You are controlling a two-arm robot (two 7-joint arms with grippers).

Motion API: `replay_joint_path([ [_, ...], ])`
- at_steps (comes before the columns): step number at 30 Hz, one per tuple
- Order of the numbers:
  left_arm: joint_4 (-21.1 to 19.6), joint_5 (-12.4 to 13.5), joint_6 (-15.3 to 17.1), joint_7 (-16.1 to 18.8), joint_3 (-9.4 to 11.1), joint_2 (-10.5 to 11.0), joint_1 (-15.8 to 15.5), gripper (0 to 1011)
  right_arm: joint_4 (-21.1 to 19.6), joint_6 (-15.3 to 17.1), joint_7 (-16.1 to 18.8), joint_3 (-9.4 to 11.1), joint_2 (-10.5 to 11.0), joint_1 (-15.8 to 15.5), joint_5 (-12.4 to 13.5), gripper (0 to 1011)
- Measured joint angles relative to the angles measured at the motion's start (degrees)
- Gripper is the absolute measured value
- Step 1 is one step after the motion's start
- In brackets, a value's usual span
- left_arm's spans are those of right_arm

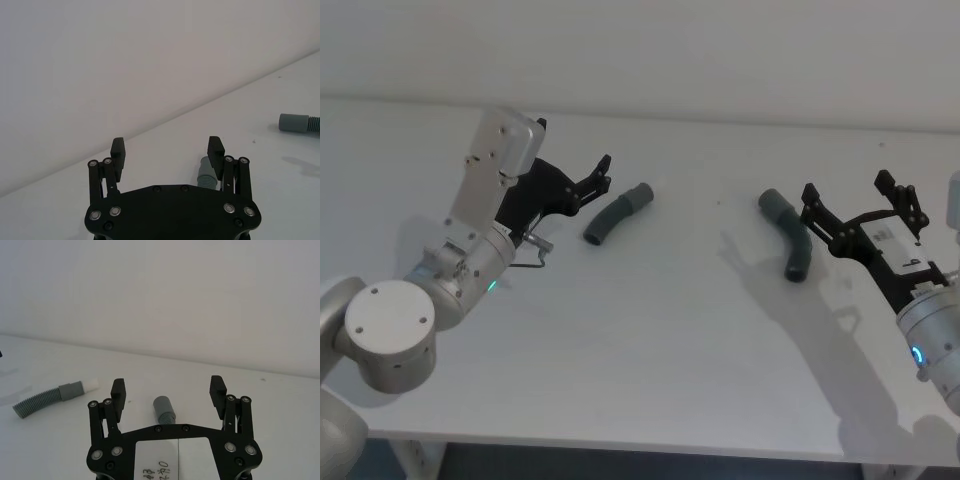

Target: Use both hands to pick up one end of the pipe from the table, align the ends, and insert them.

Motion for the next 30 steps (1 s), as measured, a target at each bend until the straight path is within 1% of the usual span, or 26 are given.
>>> replay_joint_path([
  [30,0.0,0.0,0.0,0.0,0.0,0.0,0.0,1000,0.0,0.0,0.0,0.0,0.0,0.0,0.0,1002],
])
